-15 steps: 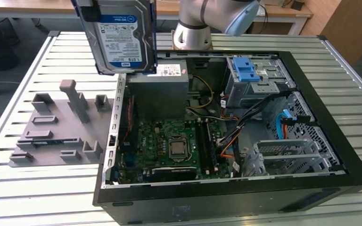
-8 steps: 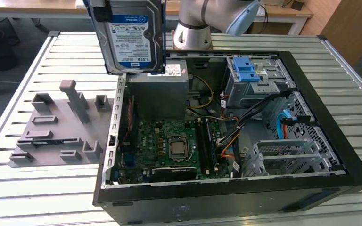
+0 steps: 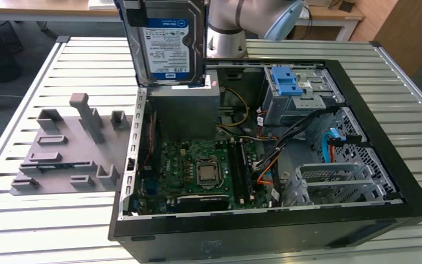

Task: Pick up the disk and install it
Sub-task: 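Pick up the disk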

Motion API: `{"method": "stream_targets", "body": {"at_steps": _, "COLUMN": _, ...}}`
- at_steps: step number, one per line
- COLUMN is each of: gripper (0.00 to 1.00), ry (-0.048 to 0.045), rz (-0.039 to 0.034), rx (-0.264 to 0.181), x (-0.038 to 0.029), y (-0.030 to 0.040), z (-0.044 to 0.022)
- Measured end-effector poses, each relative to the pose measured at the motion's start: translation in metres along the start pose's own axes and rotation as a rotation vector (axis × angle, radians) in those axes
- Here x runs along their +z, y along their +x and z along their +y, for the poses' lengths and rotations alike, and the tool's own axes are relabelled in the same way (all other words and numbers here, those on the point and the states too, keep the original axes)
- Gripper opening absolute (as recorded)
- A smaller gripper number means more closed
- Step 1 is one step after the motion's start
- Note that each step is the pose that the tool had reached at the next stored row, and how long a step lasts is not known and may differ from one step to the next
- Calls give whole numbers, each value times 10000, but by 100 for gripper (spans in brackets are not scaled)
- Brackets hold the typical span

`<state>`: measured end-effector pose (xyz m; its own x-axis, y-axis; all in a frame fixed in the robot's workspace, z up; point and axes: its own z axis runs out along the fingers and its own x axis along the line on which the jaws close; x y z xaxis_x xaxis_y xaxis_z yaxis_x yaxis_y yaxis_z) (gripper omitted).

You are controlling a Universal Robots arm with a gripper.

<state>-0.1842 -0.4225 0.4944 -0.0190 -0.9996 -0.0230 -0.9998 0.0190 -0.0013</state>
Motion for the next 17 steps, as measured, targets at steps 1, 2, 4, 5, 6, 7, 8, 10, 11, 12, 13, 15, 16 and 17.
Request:
{"method": "stream_targets", "body": {"at_steps": 1, "gripper": 36, "ry": 0, "rz": 1, "rx": 2, "x": 0, "y": -1, "z": -25}}
{"method": "stream_targets", "body": {"at_steps": 2, "gripper": 36, "ry": 0, "rz": 1, "rx": 4, "x": 1, "y": -1, "z": -51}}
{"method": "stream_targets", "body": {"at_steps": 4, "gripper": 36, "ry": 1, "rz": 0, "rx": 9, "x": 2, "y": -2, "z": -98}}
{"method": "stream_targets", "body": {"at_steps": 5, "gripper": 36, "ry": 0, "rz": 1, "rx": 13, "x": 2, "y": -2, "z": -119}}
{"method": "stream_targets", "body": {"at_steps": 6, "gripper": 36, "ry": 0, "rz": 1, "rx": 19, "x": 2, "y": -2, "z": -138}}
{"method": "stream_targets", "body": {"at_steps": 7, "gripper": 36, "ry": 1, "rz": 1, "rx": 30, "x": 3, "y": -3, "z": -156}}
{"method": "stream_targets", "body": {"at_steps": 8, "gripper": 36, "ry": 1, "rz": 1, "rx": 45, "x": 3, "y": -3, "z": -168}}
{"method": "stream_targets", "body": {"at_steps": 10, "gripper": 36, "ry": 2, "rz": 1, "rx": 94, "x": 3, "y": -3, "z": -187}}
{"method": "stream_targets", "body": {"at_steps": 11, "gripper": 36, "ry": 3, "rz": 0, "rx": 114, "x": 4, "y": -4, "z": -197}}
{"method": "stream_targets", "body": {"at_steps": 12, "gripper": 36, "ry": 2, "rz": 1, "rx": 126, "x": 4, "y": -4, "z": -210}}
{"method": "stream_targets", "body": {"at_steps": 13, "gripper": 36, "ry": 2, "rz": 1, "rx": 136, "x": 4, "y": -4, "z": -224}}
{"method": "stream_targets", "body": {"at_steps": 15, "gripper": 36, "ry": 1, "rz": 1, "rx": 153, "x": 5, "y": -4, "z": -253}}
{"method": "stream_targets", "body": {"at_steps": 16, "gripper": 36, "ry": 0, "rz": 1, "rx": 161, "x": 5, "y": -5, "z": -270}}
{"method": "stream_targets", "body": {"at_steps": 17, "gripper": 36, "ry": 0, "rz": 1, "rx": 170, "x": 6, "y": -5, "z": -286}}
